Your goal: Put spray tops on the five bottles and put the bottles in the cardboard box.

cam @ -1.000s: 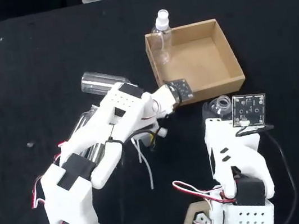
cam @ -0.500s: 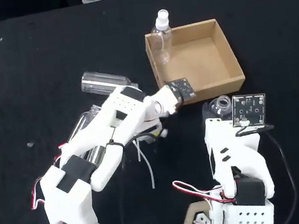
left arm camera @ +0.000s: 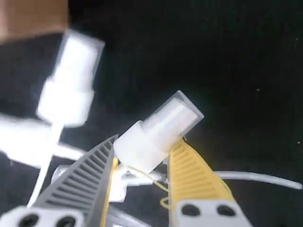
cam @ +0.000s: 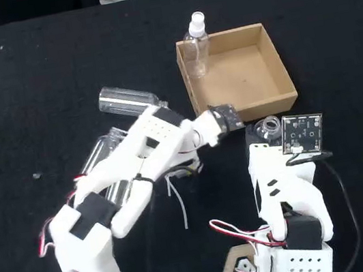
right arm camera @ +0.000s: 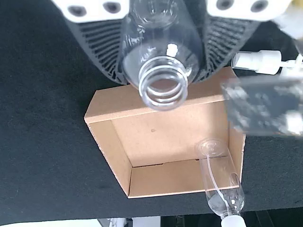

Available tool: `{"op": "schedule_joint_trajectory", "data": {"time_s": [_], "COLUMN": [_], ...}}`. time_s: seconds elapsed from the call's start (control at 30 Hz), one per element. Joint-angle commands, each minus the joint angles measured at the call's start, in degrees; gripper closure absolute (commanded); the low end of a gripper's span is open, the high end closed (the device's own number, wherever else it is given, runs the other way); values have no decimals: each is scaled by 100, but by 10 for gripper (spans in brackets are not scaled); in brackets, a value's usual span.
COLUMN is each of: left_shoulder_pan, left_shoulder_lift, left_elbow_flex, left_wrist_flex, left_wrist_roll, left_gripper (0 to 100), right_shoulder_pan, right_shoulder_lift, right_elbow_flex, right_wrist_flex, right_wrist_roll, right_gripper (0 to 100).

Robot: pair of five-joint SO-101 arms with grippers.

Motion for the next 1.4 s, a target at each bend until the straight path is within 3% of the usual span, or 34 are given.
{"op": "schedule_joint_trajectory", "data": {"time_s": [0.0, 0.27, 0.43, 0.57, 0.77, 0.9, 1.0, 1.1, 1.23, 1.37], "left_shoulder_pan": [-224, -479, -1121, -2185, -4347, -4980, -4989, -4620, -3688, -2519], "left_shoulder_lift": [-888, -2084, -2716, -3200, -3499, -3508, -3560, -3543, -3481, -3402], "left_elbow_flex": [-207, -207, -207, -171, 163, 752, 989, 901, 673, 664], "left_wrist_flex": [114, 774, 1160, 1442, 1451, 1442, 1424, 1073, 782, 686], "left_wrist_roll": [9, 0, 0, 9, 35, -193, -378, 185, 1152, 1626], "left_gripper": [884, 884, 884, 887, 887, 886, 884, 883, 827, 746], "right_shoulder_pan": [70, 70, 70, 70, 62, 62, 62, 62, 62, 62], "right_shoulder_lift": [-558, -558, -558, -558, -558, -558, -558, -558, -558, -558], "right_elbow_flex": [-321, -312, -295, -295, -286, -286, -286, -286, -286, -286], "right_wrist_flex": [-176, -176, -176, -176, -176, -176, -176, -176, -176, -167], "right_wrist_roll": [-9, -9, -9, -9, -202, -202, -202, -202, -202, -202], "right_gripper": [977, 977, 977, 977, 977, 977, 977, 977, 977, 977]}}
